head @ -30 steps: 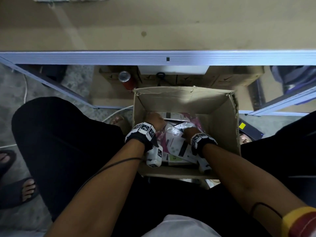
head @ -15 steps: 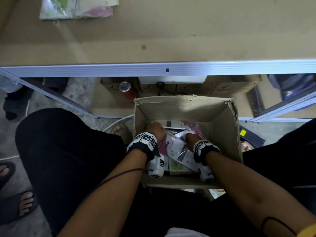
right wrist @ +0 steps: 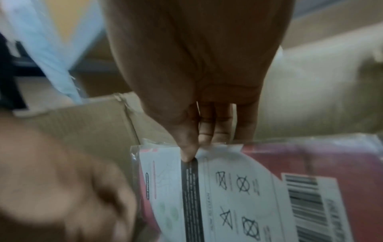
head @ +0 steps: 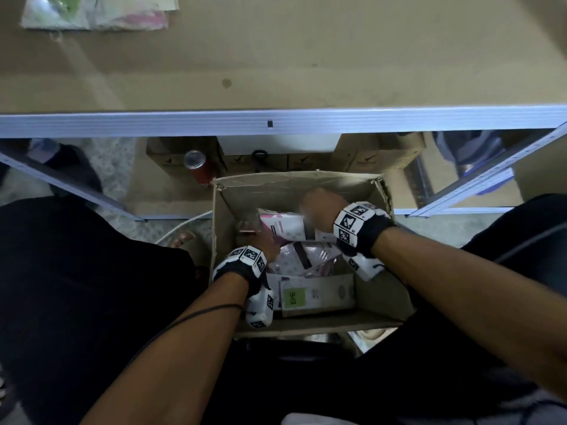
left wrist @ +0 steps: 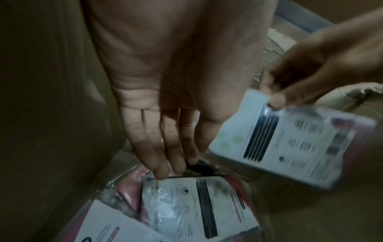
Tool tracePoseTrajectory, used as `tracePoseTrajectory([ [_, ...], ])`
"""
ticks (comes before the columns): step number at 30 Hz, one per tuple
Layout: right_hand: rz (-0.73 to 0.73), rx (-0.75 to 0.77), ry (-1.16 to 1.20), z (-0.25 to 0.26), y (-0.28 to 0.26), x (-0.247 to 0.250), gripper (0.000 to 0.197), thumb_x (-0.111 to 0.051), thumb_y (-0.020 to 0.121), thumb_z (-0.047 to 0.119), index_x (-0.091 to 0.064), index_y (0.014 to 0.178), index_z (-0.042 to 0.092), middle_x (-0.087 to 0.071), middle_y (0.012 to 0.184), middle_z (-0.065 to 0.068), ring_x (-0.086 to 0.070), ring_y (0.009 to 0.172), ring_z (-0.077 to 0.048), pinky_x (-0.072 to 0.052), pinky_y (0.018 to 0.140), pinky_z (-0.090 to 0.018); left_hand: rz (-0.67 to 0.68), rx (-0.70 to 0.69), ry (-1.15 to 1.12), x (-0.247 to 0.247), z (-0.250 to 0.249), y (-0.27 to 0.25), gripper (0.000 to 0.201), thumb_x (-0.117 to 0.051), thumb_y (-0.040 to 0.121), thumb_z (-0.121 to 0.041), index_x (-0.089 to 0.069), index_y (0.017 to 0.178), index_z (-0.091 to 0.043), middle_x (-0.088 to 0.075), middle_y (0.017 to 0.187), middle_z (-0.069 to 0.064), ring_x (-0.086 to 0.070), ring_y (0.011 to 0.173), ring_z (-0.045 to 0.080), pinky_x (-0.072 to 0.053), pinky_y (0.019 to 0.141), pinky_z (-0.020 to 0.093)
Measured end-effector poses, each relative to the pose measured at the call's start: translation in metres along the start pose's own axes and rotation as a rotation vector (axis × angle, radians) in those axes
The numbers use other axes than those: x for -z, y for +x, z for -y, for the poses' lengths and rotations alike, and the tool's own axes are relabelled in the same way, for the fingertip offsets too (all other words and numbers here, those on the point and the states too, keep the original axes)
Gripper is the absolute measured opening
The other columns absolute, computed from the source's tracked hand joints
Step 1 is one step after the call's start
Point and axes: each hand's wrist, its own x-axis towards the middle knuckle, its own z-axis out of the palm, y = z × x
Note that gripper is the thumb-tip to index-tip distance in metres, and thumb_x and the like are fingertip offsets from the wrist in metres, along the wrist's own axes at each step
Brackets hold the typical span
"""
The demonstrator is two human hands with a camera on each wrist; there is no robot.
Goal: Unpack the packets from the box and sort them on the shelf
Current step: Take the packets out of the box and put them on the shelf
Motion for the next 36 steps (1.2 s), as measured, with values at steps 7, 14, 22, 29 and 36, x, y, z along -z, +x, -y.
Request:
tracePoseTrajectory([
  [7, -0.102, 0.083, 0.024, 0.000, -0.003, 0.036, 0.013, -0.055, 0.087, 0.004, -0.060, 0.086, 0.016, -0.067, 0.089, -0.005, -0.061, 0.080, -0.024, -0.053, 0.070, -0.034, 0.186, -0.116, 0.117, -0.026, -0.011, 0.002, 0.032, -0.053, 0.099, -0.013, -0.068, 0.118, 0.007, -0.067, 0.125, 0.024, -0.064, 0.116, 0.038, -0.047, 0.101, 0.038],
  [14, -0.115, 0.100, 0.062, -0.001, 0.001, 0.024, 0.010, -0.056, 0.089, 0.007, -0.061, 0.087, 0.015, -0.069, 0.090, -0.003, -0.061, 0.080, -0.020, -0.045, 0.071, -0.028, 0.269, -0.260, 0.322, -0.056, -0.017, 0.020, 0.044, -0.066, 0.095, -0.028, -0.064, 0.135, -0.009, -0.057, 0.145, 0.011, -0.055, 0.132, 0.030, -0.045, 0.109, 0.036],
  [22, -0.121, 0.118, 0.100, -0.008, 0.002, 0.018, 0.009, -0.058, 0.091, 0.010, -0.055, 0.087, 0.017, -0.063, 0.090, -0.003, -0.058, 0.078, -0.023, -0.041, 0.066, -0.029, 0.329, -0.269, 0.420, -0.085, -0.021, 0.039, 0.055, -0.071, 0.093, -0.021, -0.053, 0.144, -0.009, -0.052, 0.149, 0.013, -0.050, 0.136, 0.029, -0.041, 0.111, 0.034],
  [29, -0.113, 0.126, 0.146, -0.007, 0.000, 0.019, 0.020, -0.058, 0.091, 0.007, -0.045, 0.084, 0.021, -0.060, 0.090, -0.001, -0.056, 0.076, -0.020, -0.034, 0.058, -0.025, 0.341, -0.296, 0.536, -0.093, -0.029, 0.043, 0.056, -0.076, 0.089, -0.021, -0.055, 0.139, -0.006, -0.058, 0.140, 0.017, -0.057, 0.129, 0.033, -0.049, 0.105, 0.040],
  [36, -0.077, 0.076, 0.141, -0.004, -0.001, 0.017, 0.015, -0.056, 0.090, 0.003, -0.052, 0.083, 0.016, -0.066, 0.092, -0.005, -0.063, 0.080, -0.024, -0.044, 0.065, -0.030, 0.266, -0.297, 0.614, -0.076, -0.016, 0.040, 0.041, -0.071, 0.091, -0.017, -0.062, 0.129, -0.005, -0.060, 0.137, 0.017, -0.058, 0.126, 0.033, -0.048, 0.105, 0.039],
])
